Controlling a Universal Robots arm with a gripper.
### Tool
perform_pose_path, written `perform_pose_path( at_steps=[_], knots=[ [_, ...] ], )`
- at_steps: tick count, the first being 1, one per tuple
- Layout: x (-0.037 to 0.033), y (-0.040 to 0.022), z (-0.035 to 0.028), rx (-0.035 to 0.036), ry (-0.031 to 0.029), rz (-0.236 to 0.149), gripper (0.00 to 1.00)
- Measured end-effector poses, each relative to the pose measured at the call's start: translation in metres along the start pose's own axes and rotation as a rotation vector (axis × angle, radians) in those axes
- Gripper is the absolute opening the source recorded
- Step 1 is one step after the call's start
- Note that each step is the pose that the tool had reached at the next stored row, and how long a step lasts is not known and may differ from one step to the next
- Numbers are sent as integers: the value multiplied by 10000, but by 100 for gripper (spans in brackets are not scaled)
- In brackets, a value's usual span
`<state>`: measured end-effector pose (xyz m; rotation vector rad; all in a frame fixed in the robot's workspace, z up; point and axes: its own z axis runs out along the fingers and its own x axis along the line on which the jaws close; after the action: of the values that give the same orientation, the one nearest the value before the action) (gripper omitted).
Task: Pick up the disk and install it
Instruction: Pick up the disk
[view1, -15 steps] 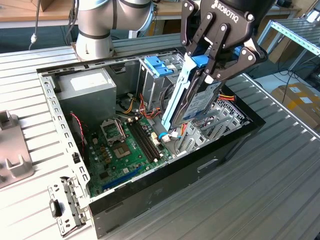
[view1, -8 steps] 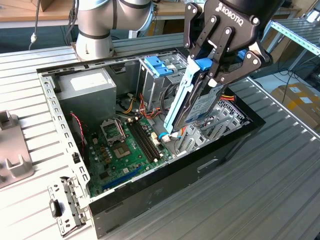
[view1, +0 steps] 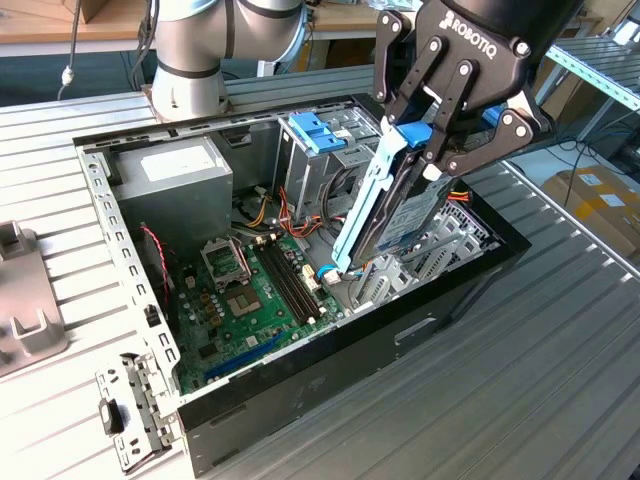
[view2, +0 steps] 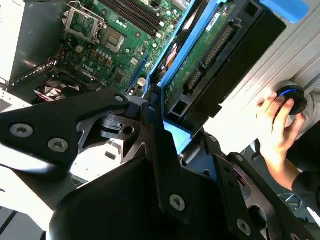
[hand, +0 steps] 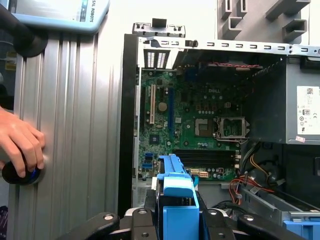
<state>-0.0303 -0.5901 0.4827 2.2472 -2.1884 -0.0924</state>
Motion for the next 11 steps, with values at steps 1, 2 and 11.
perform_pose_path(
  at_steps=[1, 2, 11],
  knots=[
    [6, 0, 0, 0, 0, 0, 37],
    [12, 0, -1, 0, 0, 0, 37],
    [85, -2, -2, 0, 0, 1, 37]
  ],
)
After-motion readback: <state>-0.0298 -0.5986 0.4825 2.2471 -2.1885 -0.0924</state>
